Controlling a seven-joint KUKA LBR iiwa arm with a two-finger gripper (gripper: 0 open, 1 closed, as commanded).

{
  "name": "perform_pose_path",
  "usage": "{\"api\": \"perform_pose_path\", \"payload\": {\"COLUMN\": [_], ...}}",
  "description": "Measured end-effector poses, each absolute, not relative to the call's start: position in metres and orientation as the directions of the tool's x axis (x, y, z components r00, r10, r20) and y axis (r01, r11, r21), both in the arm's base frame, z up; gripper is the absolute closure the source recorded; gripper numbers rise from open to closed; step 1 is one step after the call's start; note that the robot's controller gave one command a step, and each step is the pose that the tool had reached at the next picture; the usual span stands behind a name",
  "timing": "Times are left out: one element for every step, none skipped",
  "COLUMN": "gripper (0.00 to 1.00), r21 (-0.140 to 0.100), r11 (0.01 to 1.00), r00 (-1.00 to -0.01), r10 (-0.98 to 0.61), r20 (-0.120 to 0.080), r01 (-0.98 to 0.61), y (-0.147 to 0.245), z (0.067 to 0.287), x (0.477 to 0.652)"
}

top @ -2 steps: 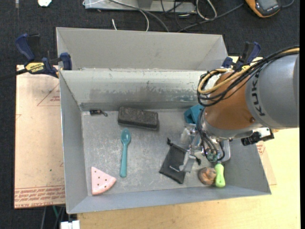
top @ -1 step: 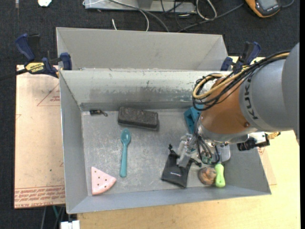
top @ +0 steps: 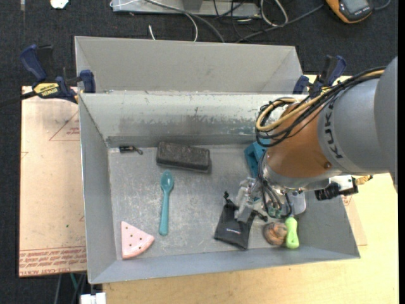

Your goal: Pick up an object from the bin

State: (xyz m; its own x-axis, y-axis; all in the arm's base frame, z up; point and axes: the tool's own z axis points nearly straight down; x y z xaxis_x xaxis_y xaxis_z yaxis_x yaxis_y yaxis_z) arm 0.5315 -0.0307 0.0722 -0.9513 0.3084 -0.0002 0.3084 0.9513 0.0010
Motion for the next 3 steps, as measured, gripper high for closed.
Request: {"api": "perform_pose_path", "payload": {"gripper": [1.00, 1.00, 1.00], "r21": [0.000, 0.001, -0.002], "r11": [0.949, 0.950, 0.963], "r00": [-0.949, -0.950, -0.963], "r10": [0.315, 0.312, 0.268], "r20": [0.004, 0.004, 0.008], "r01": [0.315, 0.312, 0.268], "y": [-0.024, -0.006, -0.008], "z": [0.135, 0.170, 0.224], "x": [0.529, 0.541, 0.530]}}
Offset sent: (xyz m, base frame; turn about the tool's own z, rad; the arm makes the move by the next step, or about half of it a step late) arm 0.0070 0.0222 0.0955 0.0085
